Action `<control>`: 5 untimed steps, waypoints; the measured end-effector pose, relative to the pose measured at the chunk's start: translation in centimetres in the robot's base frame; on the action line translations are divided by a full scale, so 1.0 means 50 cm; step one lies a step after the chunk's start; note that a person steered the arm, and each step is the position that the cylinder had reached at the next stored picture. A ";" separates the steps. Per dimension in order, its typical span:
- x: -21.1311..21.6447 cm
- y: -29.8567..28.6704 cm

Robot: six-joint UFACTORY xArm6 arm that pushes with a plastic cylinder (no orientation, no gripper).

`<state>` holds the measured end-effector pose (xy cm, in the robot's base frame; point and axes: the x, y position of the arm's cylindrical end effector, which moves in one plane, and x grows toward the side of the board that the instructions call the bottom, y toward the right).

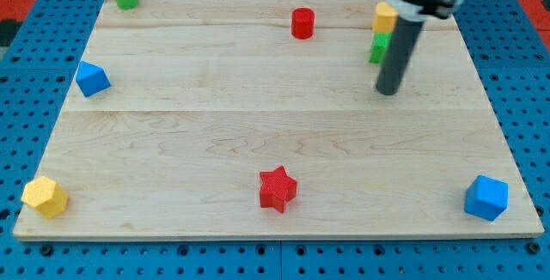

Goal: Push the yellow hexagon towards the center right

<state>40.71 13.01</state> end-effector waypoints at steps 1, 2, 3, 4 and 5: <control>0.023 -0.115; 0.064 -0.221; 0.130 -0.310; 0.210 -0.400; 0.291 -0.484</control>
<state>55.27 -11.18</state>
